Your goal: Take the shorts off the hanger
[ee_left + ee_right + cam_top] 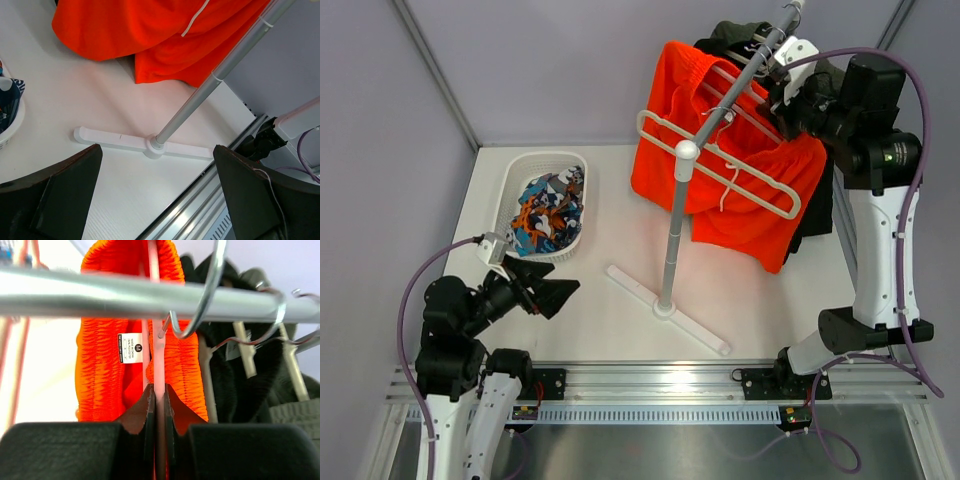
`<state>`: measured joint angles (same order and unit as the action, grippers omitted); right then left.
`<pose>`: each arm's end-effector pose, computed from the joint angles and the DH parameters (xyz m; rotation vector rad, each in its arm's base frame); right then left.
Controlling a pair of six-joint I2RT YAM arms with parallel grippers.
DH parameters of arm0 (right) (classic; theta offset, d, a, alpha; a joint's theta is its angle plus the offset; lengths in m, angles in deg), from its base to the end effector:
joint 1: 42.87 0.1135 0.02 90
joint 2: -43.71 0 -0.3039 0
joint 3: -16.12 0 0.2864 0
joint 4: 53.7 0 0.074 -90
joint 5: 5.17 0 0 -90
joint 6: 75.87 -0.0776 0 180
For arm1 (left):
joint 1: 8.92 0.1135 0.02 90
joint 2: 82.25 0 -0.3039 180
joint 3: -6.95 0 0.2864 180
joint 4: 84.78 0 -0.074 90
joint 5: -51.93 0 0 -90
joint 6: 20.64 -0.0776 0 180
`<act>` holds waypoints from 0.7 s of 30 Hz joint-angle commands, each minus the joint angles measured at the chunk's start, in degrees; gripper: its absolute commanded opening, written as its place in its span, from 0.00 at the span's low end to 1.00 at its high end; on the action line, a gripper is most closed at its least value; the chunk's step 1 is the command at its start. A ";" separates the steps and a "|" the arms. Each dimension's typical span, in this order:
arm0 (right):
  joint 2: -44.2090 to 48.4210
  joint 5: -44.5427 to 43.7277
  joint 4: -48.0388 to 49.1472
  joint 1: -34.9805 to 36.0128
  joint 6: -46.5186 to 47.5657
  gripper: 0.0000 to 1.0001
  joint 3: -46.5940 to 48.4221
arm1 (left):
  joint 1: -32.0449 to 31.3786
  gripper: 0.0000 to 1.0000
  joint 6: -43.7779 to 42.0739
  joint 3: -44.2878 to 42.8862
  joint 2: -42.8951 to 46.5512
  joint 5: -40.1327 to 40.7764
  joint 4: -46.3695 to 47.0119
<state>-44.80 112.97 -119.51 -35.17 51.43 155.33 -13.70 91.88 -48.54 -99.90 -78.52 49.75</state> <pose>0.3231 0.0806 0.6018 -0.9919 1.5063 0.0827 0.0840 -0.0575 0.3637 0.2759 1.7427 -0.9480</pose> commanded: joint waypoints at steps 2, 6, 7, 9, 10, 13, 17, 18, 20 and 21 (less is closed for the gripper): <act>2.90 3.41 7.75 -1.28 -8.82 0.00 5.17 | -0.15 0.99 1.12 -2.92 0.77 -2.71 1.57; 4.13 3.67 6.69 -3.47 -9.35 0.00 3.59 | -0.15 0.99 1.12 -3.01 0.77 -2.80 1.48; 4.66 4.46 6.43 -4.36 -9.35 0.00 2.71 | -0.15 0.99 1.12 -3.10 0.86 -2.97 1.57; 6.58 5.34 6.60 -7.25 -9.44 0.00 -0.96 | -0.15 0.99 1.03 -3.10 0.86 -2.97 1.40; 7.55 6.82 6.78 -9.27 -9.44 0.00 -2.73 | -0.15 0.99 1.03 -3.18 0.86 -2.97 1.57; 11.95 9.64 8.36 -13.23 -7.95 0.00 -9.85 | -0.15 0.99 1.12 -3.10 0.86 -2.97 1.74; 16.43 10.62 4.95 -14.03 -3.91 0.00 -16.18 | -0.15 0.99 1.82 -2.83 0.34 -3.24 2.97; 17.05 9.84 4.15 -14.12 -3.38 0.00 -16.80 | -0.15 0.99 1.91 -2.83 0.25 -3.41 3.06; 18.97 8.17 1.95 -14.65 -2.15 0.00 -18.99 | -0.15 0.99 1.74 -3.10 0.25 -3.24 2.63; 19.68 5.29 1.25 -14.91 -1.97 0.00 -19.61 | -0.15 0.99 1.30 -3.27 0.42 -3.15 2.28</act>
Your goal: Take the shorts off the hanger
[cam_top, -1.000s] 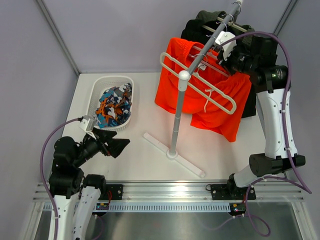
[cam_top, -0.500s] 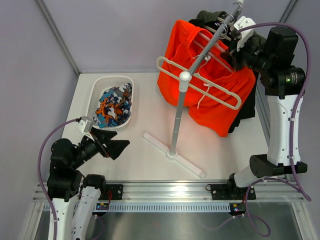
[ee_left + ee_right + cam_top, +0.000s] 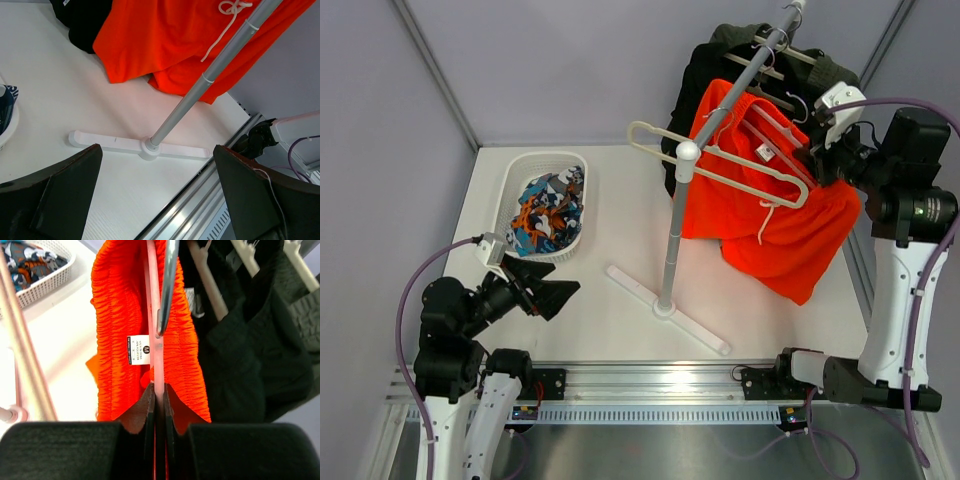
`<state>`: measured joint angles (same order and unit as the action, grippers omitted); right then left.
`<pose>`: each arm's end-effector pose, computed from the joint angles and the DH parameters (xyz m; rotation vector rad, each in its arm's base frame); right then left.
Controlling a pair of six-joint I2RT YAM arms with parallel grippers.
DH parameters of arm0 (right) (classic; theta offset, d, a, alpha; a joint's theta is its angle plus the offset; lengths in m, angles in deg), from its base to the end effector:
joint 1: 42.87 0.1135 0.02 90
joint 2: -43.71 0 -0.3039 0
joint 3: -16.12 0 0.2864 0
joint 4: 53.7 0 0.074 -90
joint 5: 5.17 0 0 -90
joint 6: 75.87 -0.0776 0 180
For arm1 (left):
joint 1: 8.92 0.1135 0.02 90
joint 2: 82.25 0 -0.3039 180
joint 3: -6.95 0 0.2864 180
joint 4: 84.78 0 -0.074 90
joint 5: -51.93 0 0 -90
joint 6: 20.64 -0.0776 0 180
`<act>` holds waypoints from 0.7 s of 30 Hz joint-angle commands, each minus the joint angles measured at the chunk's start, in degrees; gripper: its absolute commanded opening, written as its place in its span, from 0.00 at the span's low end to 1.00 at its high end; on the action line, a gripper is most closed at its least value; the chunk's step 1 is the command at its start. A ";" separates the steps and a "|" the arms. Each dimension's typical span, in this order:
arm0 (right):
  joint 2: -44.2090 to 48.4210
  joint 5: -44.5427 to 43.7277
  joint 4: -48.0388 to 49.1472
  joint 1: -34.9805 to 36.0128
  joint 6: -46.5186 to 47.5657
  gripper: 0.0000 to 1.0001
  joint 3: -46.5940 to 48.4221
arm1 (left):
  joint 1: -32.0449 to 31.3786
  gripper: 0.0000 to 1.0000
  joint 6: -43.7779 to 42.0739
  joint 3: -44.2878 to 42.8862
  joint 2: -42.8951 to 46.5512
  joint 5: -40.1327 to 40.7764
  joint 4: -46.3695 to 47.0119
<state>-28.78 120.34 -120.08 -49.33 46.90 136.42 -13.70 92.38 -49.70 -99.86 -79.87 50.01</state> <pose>0.2544 0.0166 0.5718 -0.8076 1.6470 0.1077 0.0793 -0.0585 0.3717 0.2971 1.7199 -0.9681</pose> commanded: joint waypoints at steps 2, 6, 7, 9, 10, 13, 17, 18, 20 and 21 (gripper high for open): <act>6.29 -5.87 -0.38 -1.27 3.17 0.00 -2.28 | -0.15 0.99 0.44 -2.29 0.73 -1.53 1.40; 10.69 -10.53 -3.89 -3.73 4.84 0.00 -4.49 | -0.06 0.99 0.26 -2.11 0.73 -1.53 1.31; 11.57 -11.85 -6.16 -3.74 5.63 0.00 -4.58 | -0.15 0.99 0.26 -2.20 0.64 -1.62 1.31; 12.02 -17.97 -8.72 -3.65 5.90 0.00 -4.49 | -0.15 0.99 0.26 -2.38 0.64 -1.62 1.31; 12.37 -19.93 -9.61 -3.74 6.51 0.00 -4.67 | -0.15 0.99 0.26 -2.47 0.73 -1.62 1.31; 12.90 -27.76 -12.94 -3.82 8.09 0.00 -5.54 | -0.15 0.99 0.18 -2.82 0.73 -1.53 1.22; 13.34 -32.16 -19.88 -3.82 10.29 0.00 -5.55 | -0.15 0.99 0.18 -3.08 0.64 -1.62 1.13; 13.43 -33.99 -22.07 -3.82 11.51 0.00 -5.63 | -0.15 0.99 0.09 -3.17 0.64 -1.79 1.13; 14.12 -35.85 -23.93 -3.82 12.92 0.00 -6.77 | -0.15 0.99 0.09 -3.34 0.82 -1.79 1.04; 14.48 -36.99 -26.12 -3.82 14.49 0.00 -7.30 | -0.15 0.99 0.09 -3.35 0.91 -1.71 1.04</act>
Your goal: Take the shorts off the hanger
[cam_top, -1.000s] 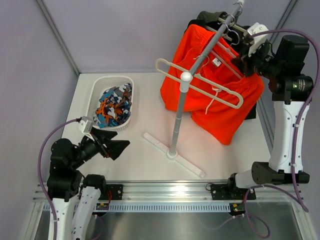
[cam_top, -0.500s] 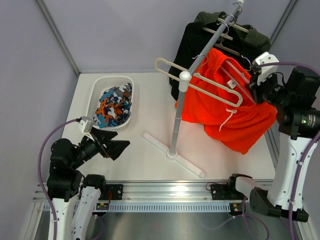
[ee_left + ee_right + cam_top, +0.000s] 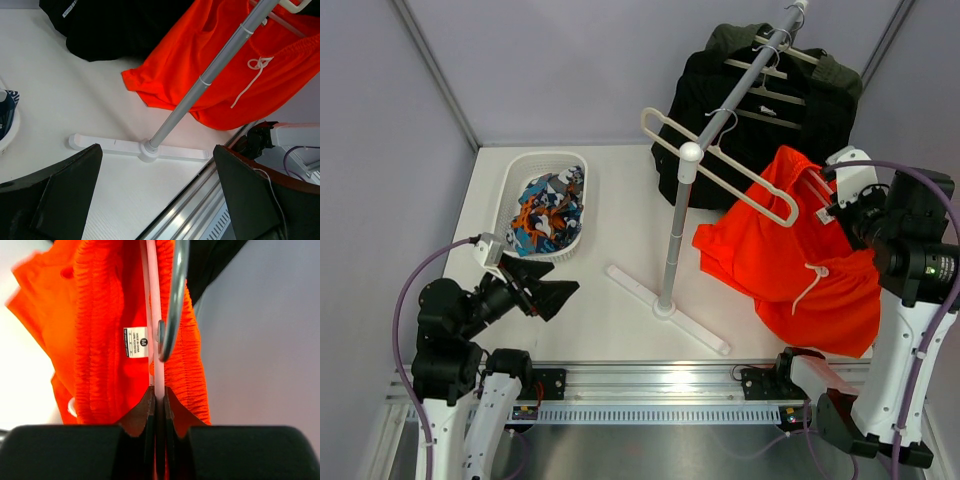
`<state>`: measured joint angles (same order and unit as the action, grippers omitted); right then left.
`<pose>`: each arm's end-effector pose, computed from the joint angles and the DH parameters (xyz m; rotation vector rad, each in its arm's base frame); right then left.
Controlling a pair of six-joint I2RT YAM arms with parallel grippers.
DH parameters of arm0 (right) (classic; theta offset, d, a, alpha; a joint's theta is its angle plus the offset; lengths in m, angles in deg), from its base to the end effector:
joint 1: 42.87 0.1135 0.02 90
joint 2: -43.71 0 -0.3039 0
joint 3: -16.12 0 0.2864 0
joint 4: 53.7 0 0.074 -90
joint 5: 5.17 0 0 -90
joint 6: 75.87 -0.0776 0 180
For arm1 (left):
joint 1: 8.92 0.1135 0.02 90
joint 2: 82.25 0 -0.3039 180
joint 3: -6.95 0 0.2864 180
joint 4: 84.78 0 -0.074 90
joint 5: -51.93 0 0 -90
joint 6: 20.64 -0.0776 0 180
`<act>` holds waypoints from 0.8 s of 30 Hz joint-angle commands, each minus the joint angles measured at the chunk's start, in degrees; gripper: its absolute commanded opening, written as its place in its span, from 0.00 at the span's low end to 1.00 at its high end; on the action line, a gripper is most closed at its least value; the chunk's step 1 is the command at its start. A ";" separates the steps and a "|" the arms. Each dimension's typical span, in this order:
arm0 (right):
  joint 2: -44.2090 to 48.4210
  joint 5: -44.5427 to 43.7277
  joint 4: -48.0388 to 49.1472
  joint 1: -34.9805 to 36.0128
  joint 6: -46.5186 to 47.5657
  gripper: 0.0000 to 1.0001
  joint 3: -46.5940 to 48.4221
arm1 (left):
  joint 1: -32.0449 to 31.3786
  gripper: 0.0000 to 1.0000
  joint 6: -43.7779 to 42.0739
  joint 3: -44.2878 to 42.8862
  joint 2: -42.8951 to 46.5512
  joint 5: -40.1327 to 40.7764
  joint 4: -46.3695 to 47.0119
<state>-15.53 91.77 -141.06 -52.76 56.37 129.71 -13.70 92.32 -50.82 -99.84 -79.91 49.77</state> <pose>0.1574 -0.0179 0.5251 -0.6725 2.0622 -0.3990 0.0758 -0.0583 0.3780 0.3046 1.7047 -0.9643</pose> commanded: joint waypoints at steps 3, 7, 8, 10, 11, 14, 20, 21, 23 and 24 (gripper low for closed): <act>2.81 -7.91 -9.09 -0.39 9.24 0.00 -1.91 | -0.15 0.99 -0.11 -2.23 1.15 -1.66 1.20; 6.49 -6.94 -15.07 -0.39 15.84 0.00 -3.75 | -0.15 0.99 -0.72 -2.41 1.24 -1.66 0.41; 7.20 -5.29 -16.74 -0.39 17.86 0.00 -4.19 | -0.15 0.99 -0.81 -2.41 1.32 -1.66 0.41; 10.35 -4.83 -18.69 -0.39 22.61 0.00 -6.73 | -0.15 0.99 -0.90 -2.32 1.41 -1.66 0.49; 11.86 -4.83 -18.69 -0.39 24.89 0.00 -8.14 | -0.15 0.99 -0.90 -2.23 1.41 -1.66 0.41; 15.90 -4.83 -18.69 -0.39 31.05 0.00 -12.89 | -0.06 0.99 -0.64 -2.23 1.50 -1.75 0.67; 20.21 -1.94 -18.69 -0.39 38.44 0.00 -18.43 | -0.15 0.99 -0.90 -2.67 1.41 -1.66 0.14; 20.83 -1.23 -18.78 -0.39 40.71 0.00 -18.87 | -0.15 0.99 -1.07 -2.67 1.41 -1.49 -0.03; 22.94 0.78 -18.78 -0.39 42.92 0.00 -20.28 | -0.15 0.99 -1.25 -2.49 1.50 -1.40 -0.21; 23.55 1.49 -18.78 -0.39 45.28 0.00 -20.80 | -0.15 0.99 -1.25 -2.41 1.41 -1.40 -0.21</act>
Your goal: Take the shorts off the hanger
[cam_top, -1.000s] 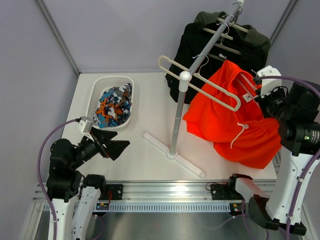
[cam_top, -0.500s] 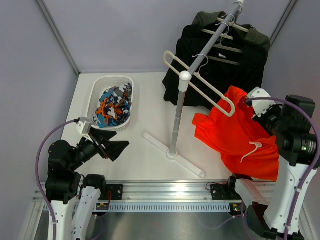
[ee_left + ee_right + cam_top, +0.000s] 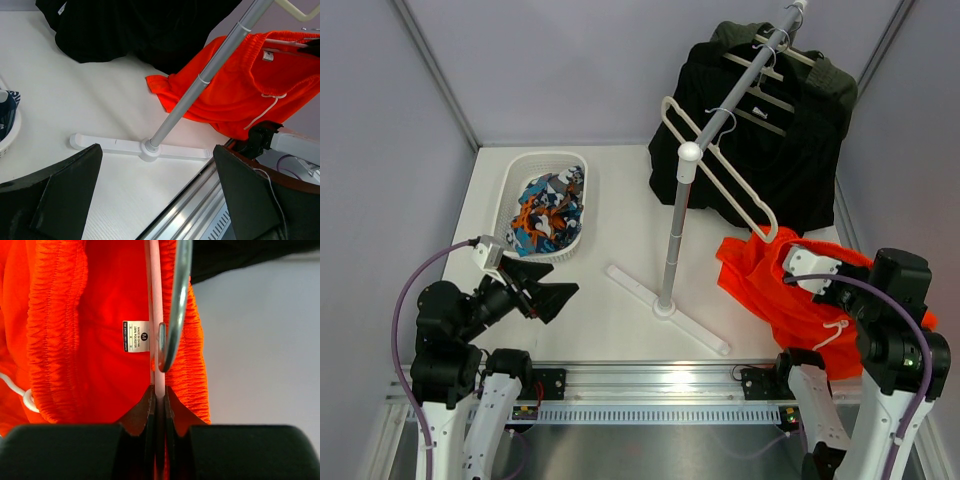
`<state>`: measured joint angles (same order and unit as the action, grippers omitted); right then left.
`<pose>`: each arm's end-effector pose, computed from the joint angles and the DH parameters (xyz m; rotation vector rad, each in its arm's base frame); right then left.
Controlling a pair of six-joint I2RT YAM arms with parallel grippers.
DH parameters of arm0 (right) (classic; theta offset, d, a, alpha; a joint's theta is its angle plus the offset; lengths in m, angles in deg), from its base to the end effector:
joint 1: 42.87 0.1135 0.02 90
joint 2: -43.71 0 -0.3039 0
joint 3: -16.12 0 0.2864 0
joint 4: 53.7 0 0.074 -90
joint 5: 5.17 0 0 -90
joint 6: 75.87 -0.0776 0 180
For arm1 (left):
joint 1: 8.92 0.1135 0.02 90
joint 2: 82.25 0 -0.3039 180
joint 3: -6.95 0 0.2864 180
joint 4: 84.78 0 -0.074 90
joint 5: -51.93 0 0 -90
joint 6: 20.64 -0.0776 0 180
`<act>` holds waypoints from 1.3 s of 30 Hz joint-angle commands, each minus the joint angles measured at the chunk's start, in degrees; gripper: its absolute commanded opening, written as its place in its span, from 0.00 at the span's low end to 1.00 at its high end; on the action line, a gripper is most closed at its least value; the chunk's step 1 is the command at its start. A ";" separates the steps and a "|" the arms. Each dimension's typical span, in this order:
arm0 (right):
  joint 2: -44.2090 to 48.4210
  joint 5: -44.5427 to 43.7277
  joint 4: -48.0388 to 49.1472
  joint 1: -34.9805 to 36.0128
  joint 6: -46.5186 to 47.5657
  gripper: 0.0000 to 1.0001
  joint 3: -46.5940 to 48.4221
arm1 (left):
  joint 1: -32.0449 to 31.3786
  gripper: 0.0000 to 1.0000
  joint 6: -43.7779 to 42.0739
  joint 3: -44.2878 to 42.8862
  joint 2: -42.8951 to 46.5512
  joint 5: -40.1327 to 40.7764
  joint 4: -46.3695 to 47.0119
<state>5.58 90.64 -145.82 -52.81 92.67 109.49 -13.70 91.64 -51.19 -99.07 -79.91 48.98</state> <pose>0.0656 -0.0035 0.4457 -1.3515 1.8771 -0.7223 0.0709 -0.0579 0.3792 0.3166 1.6953 -0.9542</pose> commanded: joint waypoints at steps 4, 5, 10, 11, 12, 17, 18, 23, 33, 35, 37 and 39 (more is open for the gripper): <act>5.34 6.32 -14.19 -0.35 15.31 0.00 -2.87 | -0.15 0.99 -0.40 -1.51 0.38 -1.40 1.19; 5.69 8.15 -14.19 -0.35 17.85 0.00 -2.96 | -0.06 0.99 -0.22 -1.51 0.30 -1.31 1.28; 7.45 16.07 -14.36 -0.26 26.73 0.00 -3.23 | -0.15 0.99 -0.05 -1.77 0.03 -1.22 1.54; 7.80 18.34 -14.37 -0.35 30.40 0.00 -3.58 | -0.15 0.99 -0.05 -1.86 0.03 -1.31 1.63; 7.98 19.32 -14.37 -0.26 31.92 0.00 -4.28 | -0.15 0.99 -0.05 -1.86 0.03 -1.31 1.81; 8.68 29.67 -14.45 -0.26 37.46 0.00 -5.69 | -0.15 0.99 -0.13 -2.12 -0.41 -2.62 2.51; 8.69 31.27 -14.45 -0.26 38.34 0.00 -6.04 | -0.15 0.99 -0.31 -2.30 -0.41 -2.89 3.12; 7.02 42.96 -14.45 -0.17 39.23 0.00 -5.69 | -0.15 0.99 0.22 -3.79 -1.90 -3.16 3.57; 4.21 54.13 -14.36 12.20 28.09 0.00 -6.22 | -0.15 0.99 1.18 -6.60 -4.53 -1.57 4.62; 3.33 57.99 -14.28 14.84 23.01 0.00 -5.60 | -0.15 0.99 1.10 -7.91 -4.80 -0.53 4.45; 1.31 62.81 -14.19 15.29 18.08 0.00 -3.94 | -0.15 0.99 0.40 -9.06 -5.06 0.44 3.66; -2.10 66.16 -14.10 15.30 13.94 0.00 -0.43 | -0.15 0.99 -0.39 -11.43 -5.50 1.85 2.43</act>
<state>7.70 144.99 -147.11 -38.10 115.49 104.07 -13.70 91.84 -58.12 -103.73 -79.78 50.60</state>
